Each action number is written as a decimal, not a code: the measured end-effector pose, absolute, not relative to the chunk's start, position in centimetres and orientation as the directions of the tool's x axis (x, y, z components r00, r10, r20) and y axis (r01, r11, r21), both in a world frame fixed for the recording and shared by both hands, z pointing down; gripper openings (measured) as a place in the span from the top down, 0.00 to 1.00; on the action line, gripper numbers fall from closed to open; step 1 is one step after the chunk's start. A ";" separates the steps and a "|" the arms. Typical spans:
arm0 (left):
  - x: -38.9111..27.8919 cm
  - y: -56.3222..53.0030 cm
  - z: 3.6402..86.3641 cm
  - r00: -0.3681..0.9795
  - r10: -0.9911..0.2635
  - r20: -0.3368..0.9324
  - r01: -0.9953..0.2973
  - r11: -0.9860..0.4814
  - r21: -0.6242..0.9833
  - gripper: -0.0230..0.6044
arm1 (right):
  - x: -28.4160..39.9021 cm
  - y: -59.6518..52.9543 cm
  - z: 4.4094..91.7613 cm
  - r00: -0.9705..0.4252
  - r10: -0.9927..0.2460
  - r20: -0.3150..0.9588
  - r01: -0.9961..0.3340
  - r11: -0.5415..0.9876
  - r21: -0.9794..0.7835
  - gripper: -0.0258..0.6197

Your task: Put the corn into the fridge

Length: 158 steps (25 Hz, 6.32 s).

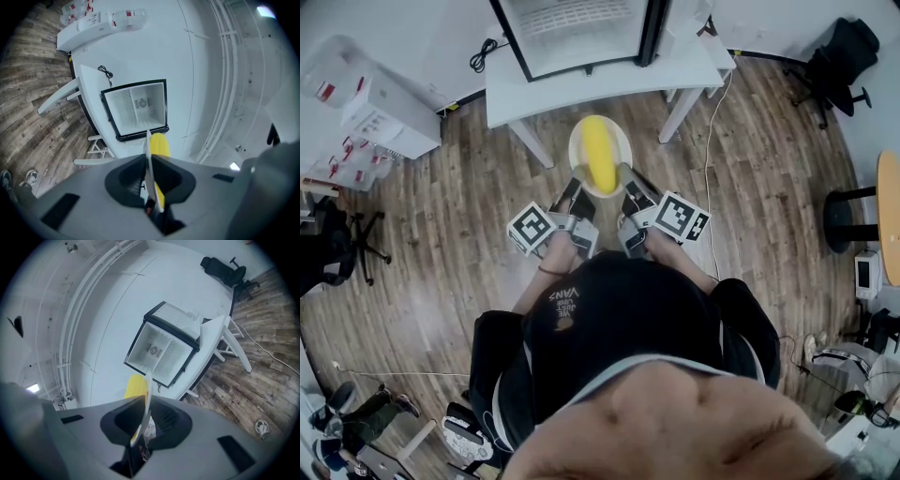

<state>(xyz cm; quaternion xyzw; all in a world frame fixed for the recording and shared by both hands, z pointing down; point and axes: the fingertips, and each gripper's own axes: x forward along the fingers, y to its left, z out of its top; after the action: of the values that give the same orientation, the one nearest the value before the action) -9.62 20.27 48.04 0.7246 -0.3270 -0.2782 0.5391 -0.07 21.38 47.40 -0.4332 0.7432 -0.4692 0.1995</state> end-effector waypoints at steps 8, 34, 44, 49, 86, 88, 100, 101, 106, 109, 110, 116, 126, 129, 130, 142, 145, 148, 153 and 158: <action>-8.9 16.8 48.1 0.608 -0.793 -0.038 -0.187 -0.189 0.964 0.89 | 0.7 17.6 47.3 -0.572 -0.812 0.115 -0.453 0.195 -0.870 0.90; -3.6 5.5 48.5 0.544 -0.838 -0.049 -0.190 -0.180 0.965 0.89 | 5.9 5.5 47.9 -0.641 -0.758 0.120 -0.439 0.234 -0.868 0.90; -3.0 3.5 48.7 0.493 -0.868 -0.056 -0.190 -0.171 0.967 0.89 | 6.4 2.9 48.3 -0.680 -0.723 0.121 -0.425 0.254 -0.869 0.90; -3.4 3.0 49.4 0.475 -0.879 -0.031 -0.201 -0.144 0.969 0.89 | 6.1 2.2 48.6 -0.694 -0.709 0.127 -0.422 0.257 -0.869 0.90; -8.3 -12.4 48.3 0.578 -0.815 -0.035 -0.181 -0.170 0.969 0.89 | 1.1 -12.0 47.9 -0.609 -0.782 0.132 -0.453 0.207 -0.867 0.90; -8.8 -13.3 48.4 0.580 -0.814 -0.017 -0.188 -0.153 0.970 0.89 | 0.8 -13.0 47.7 -0.605 -0.785 0.134 -0.454 0.202 -0.868 0.90; -11.0 -16.1 48.3 0.604 -0.797 -0.017 -0.198 -0.171 0.965 0.89 | -1.4 -15.5 47.7 -0.577 -0.808 0.118 -0.452 0.196 -0.870 0.90; -11.2 -16.3 48.2 0.607 -0.795 -0.017 -0.198 -0.172 0.965 0.89 | -1.5 -15.7 47.6 -0.573 -0.811 0.118 -0.454 0.195 -0.870 0.90; -11.5 -17.5 48.0 0.630 -0.776 -0.032 -0.185 -0.190 0.964 0.89 | -2.0 -16.6 47.6 -0.553 -0.826 0.114 -0.457 0.186 -0.870 0.90; -11.6 -17.9 48.1 0.644 -0.764 -0.028 -0.188 -0.193 0.963 0.89 | -2.0 -16.8 47.7 -0.539 -0.835 0.115 -0.458 0.176 -0.871 0.90; -11.6 -17.9 48.2 0.649 -0.760 -0.024 -0.190 -0.192 0.963 0.89 | -2.0 -16.8 47.7 -0.534 -0.838 0.115 -0.459 0.174 -0.871 0.90; -11.1 -18.3 47.9 0.678 -0.734 -0.045 -0.165 -0.211 0.964 0.89 | -1.8 -16.8 47.9 -0.512 -0.851 0.116 -0.462 0.158 -0.873 0.90; -10.6 -19.2 47.5 0.679 -0.733 -0.043 -0.167 -0.211 0.963 0.89 | -1.3 -17.9 47.5 -0.516 -0.850 0.108 -0.459 0.167 -0.873 0.90; -10.3 -19.6 47.4 0.670 -0.741 -0.036 -0.178 -0.208 0.962 0.89 | -0.9 -18.3 47.3 -0.522 -0.846 0.108 -0.457 0.170 -0.873 0.90; -10.2 -19.7 47.4 0.667 -0.744 -0.031 -0.182 -0.203 0.962 0.89 | -0.8 -18.5 47.3 -0.525 -0.844 0.109 -0.457 0.171 -0.873 0.90; -9.0 -22.0 47.4 0.635 -0.772 -0.024 -0.184 -0.182 0.966 0.89 | 0.5 -21.2 47.3 -0.558 -0.821 0.120 -0.448 0.177 -0.876 0.90; -9.0 -22.6 47.6 0.629 -0.778 -0.015 -0.192 -0.174 0.966 0.89 | 0.5 -21.9 47.4 -0.563 -0.817 0.121 -0.448 0.179 -0.876 0.90; -8.8 -23.1 47.9 0.620 -0.785 -0.001 -0.204 -0.162 0.965 0.89 | 0.8 -22.5 47.5 -0.567 -0.815 0.122 -0.446 0.179 -0.877 0.90; -8.5 -24.0 47.8 0.612 -0.791 -0.010 -0.194 -0.163 0.967 0.89 | 1.2 -23.5 47.5 -0.572 -0.810 0.126 -0.446 0.178 -0.877 0.90; -8.1 -24.7 47.8 0.605 -0.796 -0.020 -0.184 -0.165 0.969 0.89 | 1.4 -24.3 47.6 -0.584 -0.801 0.130 -0.445 0.182 -0.877 0.90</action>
<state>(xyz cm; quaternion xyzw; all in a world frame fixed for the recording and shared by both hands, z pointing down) -8.15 -24.69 47.78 0.7101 -0.3451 -0.2799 0.5462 1.39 -24.33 47.61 -0.4175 0.7463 -0.4846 0.1839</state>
